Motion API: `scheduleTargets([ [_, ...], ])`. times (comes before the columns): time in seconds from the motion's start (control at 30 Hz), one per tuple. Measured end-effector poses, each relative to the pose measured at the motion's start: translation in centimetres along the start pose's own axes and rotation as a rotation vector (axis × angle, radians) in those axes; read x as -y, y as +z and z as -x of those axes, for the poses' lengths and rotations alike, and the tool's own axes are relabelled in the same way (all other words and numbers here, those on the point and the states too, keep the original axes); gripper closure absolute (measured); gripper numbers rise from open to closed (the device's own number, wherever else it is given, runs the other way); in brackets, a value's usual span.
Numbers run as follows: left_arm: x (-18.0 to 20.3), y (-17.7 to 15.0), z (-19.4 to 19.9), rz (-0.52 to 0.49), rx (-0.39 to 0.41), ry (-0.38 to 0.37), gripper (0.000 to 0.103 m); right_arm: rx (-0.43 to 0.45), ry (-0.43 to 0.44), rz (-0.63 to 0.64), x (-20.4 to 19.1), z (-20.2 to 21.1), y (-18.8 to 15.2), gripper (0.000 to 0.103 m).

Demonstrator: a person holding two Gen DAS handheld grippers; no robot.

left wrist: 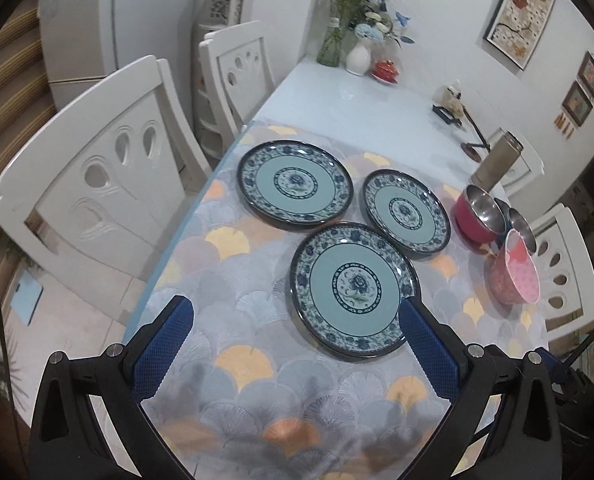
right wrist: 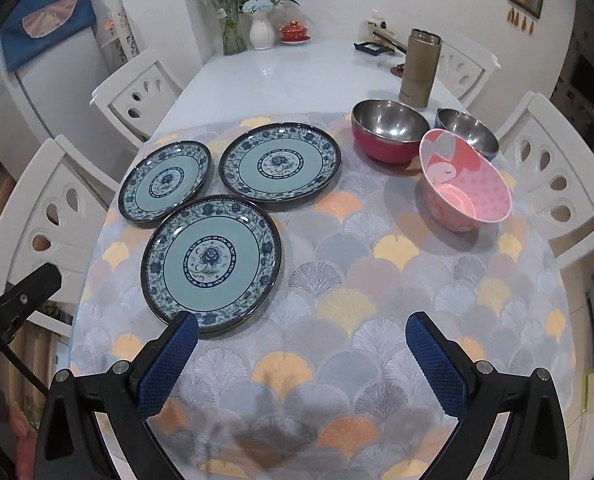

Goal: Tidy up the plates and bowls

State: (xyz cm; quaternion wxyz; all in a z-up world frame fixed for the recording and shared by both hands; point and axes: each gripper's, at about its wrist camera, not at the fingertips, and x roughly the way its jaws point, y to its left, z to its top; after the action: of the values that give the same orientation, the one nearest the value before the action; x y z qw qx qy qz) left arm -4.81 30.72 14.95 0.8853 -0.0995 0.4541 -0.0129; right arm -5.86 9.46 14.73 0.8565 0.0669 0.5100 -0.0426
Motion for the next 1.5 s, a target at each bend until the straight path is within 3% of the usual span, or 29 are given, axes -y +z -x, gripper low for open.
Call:
scheduleTargets([
  [0.3,0.3,0.4,0.0,0.001,0.002,-0.014,0.001,0.042,-0.017,0.057,-0.6,0.8,0.2,0.0],
  [0.73,-0.9,0.9,0.1,-0.005,0.024,0.061,0.001,0.053,-0.021,0.105,-2.7,0.5,0.5,0.0],
  [1.0,-1.1,0.8,-0.1,0.0,0.015,0.052,0.001,0.052,-0.028,0.116,-3.0,0.5,0.3,0.0],
  [1.13,-1.3,0.9,0.0,0.01,0.021,0.006,0.001,0.055,-0.033,0.108,-2.8,0.5,0.4,0.0],
  [1.5,-0.8,0.9,-0.7,-0.019,0.005,0.008,0.001,0.052,-0.058,0.101,-2.6,0.2,0.5,0.0],
])
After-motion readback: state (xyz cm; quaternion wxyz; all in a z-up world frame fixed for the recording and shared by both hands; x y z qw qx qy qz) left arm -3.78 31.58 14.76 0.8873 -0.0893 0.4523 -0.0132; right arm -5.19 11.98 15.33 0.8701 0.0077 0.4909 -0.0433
